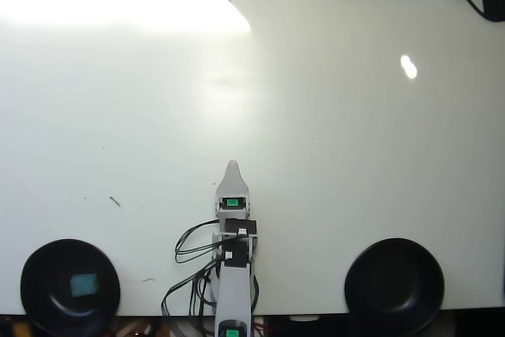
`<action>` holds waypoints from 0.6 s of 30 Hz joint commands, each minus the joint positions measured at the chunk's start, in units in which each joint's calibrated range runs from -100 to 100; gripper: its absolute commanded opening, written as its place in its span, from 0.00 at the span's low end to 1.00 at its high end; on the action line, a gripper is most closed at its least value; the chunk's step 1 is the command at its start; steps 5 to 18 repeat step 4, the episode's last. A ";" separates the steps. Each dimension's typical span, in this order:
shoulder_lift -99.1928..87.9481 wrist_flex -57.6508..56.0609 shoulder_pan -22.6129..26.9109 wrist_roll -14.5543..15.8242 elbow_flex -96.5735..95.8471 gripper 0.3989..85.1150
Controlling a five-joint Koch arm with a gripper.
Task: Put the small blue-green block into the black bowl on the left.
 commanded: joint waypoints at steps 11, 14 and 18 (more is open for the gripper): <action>-0.23 -0.88 0.00 0.00 -2.77 0.57; -0.23 -0.88 0.00 0.00 -2.77 0.57; -0.23 -0.88 0.00 0.00 -2.77 0.57</action>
